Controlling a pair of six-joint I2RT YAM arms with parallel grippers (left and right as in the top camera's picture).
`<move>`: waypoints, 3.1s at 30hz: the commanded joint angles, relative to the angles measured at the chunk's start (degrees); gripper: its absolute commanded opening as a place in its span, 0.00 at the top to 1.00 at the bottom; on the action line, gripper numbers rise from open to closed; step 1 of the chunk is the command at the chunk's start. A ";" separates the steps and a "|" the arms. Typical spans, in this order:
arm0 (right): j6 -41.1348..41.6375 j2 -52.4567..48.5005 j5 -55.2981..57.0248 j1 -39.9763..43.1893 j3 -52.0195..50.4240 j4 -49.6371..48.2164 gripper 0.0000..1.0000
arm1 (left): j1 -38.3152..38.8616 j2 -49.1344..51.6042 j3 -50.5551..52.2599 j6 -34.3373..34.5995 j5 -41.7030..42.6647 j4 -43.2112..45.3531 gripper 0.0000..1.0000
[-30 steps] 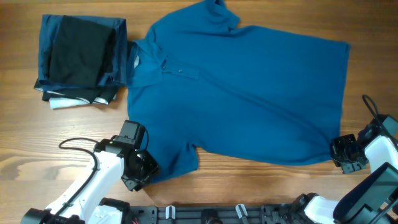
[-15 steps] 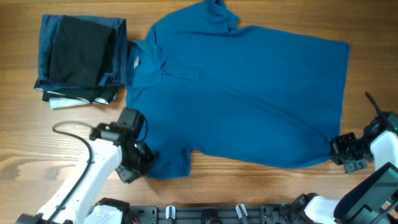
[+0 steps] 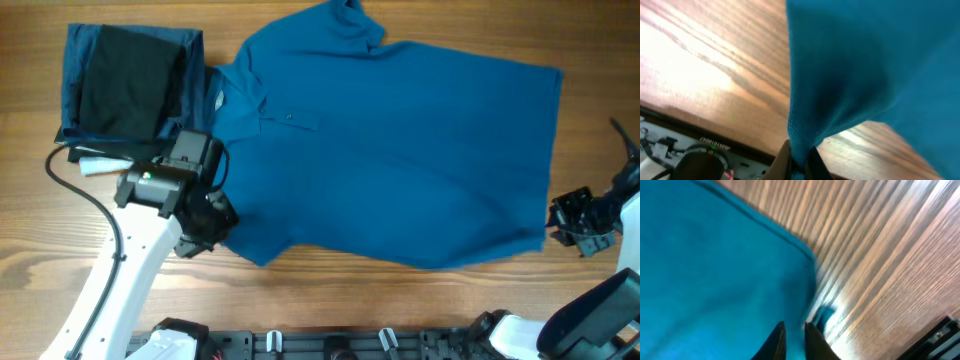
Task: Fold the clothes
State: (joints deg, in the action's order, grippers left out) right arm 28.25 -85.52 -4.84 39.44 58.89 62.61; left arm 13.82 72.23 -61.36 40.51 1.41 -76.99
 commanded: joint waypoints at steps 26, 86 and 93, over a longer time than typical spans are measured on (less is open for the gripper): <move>11.54 -0.22 2.25 4.52 -19.43 -11.30 0.32 | 0.33 8.79 -7.50 -2.84 -0.85 10.62 0.90; -0.50 -1.92 -1.40 4.46 1.60 -1.73 0.96 | 7.30 14.58 -24.46 2.99 -11.76 -10.03 0.96; -1.09 -8.66 -5.11 0.42 7.21 -4.04 0.96 | 0.13 19.41 -24.52 -4.20 -8.66 2.69 0.96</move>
State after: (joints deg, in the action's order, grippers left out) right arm 28.12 -91.11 -8.58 42.48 62.92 60.36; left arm 16.21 91.39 -84.68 40.80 -7.84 -77.93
